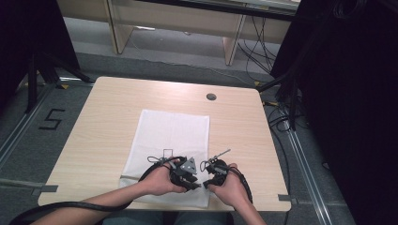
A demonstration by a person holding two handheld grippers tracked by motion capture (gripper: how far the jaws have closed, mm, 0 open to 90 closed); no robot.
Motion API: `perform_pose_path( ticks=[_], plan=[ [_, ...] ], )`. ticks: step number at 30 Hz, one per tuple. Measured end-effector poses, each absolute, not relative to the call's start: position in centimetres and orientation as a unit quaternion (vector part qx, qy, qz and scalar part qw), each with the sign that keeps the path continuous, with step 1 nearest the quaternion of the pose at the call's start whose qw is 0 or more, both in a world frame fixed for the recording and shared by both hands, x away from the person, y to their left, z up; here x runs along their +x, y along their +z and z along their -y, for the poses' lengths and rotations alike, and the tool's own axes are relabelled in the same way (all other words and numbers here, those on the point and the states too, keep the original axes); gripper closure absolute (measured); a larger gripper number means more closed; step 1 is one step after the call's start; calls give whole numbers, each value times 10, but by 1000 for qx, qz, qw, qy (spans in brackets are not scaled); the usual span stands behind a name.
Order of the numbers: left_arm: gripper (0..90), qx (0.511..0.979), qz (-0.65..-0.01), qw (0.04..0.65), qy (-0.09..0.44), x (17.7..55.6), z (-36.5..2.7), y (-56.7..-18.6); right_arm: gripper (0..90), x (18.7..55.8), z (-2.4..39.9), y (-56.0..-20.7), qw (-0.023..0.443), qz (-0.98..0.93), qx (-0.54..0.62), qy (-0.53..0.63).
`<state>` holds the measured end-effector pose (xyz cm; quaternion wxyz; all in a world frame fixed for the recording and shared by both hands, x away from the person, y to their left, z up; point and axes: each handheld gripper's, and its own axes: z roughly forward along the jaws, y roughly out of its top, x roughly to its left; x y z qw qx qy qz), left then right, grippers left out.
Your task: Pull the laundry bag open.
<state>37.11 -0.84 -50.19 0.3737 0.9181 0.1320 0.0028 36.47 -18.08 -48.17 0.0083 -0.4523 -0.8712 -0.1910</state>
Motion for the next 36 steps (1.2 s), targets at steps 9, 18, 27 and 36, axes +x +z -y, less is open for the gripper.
perform_pose_path(
  ticks=[9, 18, 27, 36],
  plan=[
    [720, 922, -120, 367, 4, 372, 12, -503, 900, 364, 181, -481, 12, 867, -462, -185],
    [807, 931, -78, 356, 34, 366, 14, -496, 900, 365, 181, -481, 12, 869, -457, -187],
    [803, 931, -81, 356, 28, 368, 15, -497, 900, 365, 181, -481, 13, 868, -460, -186],
    [805, 927, -87, 364, 7, 369, 19, -501, 900, 365, 181, -482, 12, 869, -458, -186]
  ],
)
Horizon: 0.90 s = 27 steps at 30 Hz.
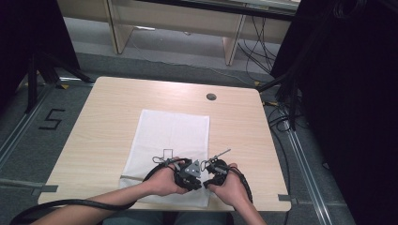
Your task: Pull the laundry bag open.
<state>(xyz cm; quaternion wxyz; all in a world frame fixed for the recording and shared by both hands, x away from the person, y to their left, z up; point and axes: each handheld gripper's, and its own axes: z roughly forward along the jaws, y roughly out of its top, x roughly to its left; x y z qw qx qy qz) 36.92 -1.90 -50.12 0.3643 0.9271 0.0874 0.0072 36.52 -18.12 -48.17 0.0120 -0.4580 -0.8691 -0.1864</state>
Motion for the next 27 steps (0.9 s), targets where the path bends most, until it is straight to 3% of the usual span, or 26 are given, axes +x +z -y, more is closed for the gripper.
perform_pose_path(
  ticks=[27],
  plan=[
    [817, 927, -99, 362, 19, 365, 11, -494, 900, 365, 177, -480, 10, 872, -459, -172]
  ],
)
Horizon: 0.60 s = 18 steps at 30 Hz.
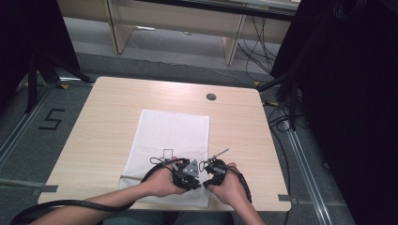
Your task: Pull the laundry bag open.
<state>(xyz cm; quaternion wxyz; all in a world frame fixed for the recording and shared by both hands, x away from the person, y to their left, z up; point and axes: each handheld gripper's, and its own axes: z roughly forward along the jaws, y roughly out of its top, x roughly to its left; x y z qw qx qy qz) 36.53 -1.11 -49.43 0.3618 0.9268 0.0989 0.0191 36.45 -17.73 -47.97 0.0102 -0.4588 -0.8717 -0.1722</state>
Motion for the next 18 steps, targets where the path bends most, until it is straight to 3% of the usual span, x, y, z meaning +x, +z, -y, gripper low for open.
perform_pose_path(
  ticks=[18],
  plan=[
    [817, 921, -106, 373, 21, 364, 2, -494, 900, 366, 178, -480, 9, 876, -449, -177]
  ],
)
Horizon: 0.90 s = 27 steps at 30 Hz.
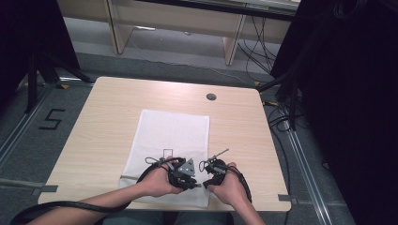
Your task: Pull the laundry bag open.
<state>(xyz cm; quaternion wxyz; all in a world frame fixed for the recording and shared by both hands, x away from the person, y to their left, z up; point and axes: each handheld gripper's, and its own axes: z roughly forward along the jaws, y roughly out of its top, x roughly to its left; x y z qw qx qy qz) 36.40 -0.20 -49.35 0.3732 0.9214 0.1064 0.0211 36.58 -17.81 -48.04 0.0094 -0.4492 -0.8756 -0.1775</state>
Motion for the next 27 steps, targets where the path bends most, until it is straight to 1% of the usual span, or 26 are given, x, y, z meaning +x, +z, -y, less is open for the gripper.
perform_pose_path(
  ticks=[9, 11, 12, 13, 17, 27],
  plan=[
    [817, 921, -106, 373, 20, 364, 0, -492, 900, 365, 178, -481, 9, 872, -456, -179],
    [817, 921, -114, 373, 17, 363, -1, -492, 900, 365, 178, -481, 9, 872, -455, -179],
    [817, 924, -107, 366, 21, 364, -2, -491, 900, 365, 178, -480, 11, 874, -454, -175],
    [817, 921, -114, 373, 17, 362, -1, -492, 900, 365, 178, -481, 9, 872, -455, -179],
    [817, 923, -108, 370, 20, 363, -3, -491, 900, 365, 178, -480, 11, 872, -457, -174],
    [817, 920, -117, 374, 16, 362, -5, -491, 900, 365, 178, -480, 12, 873, -455, -177]
  ],
)
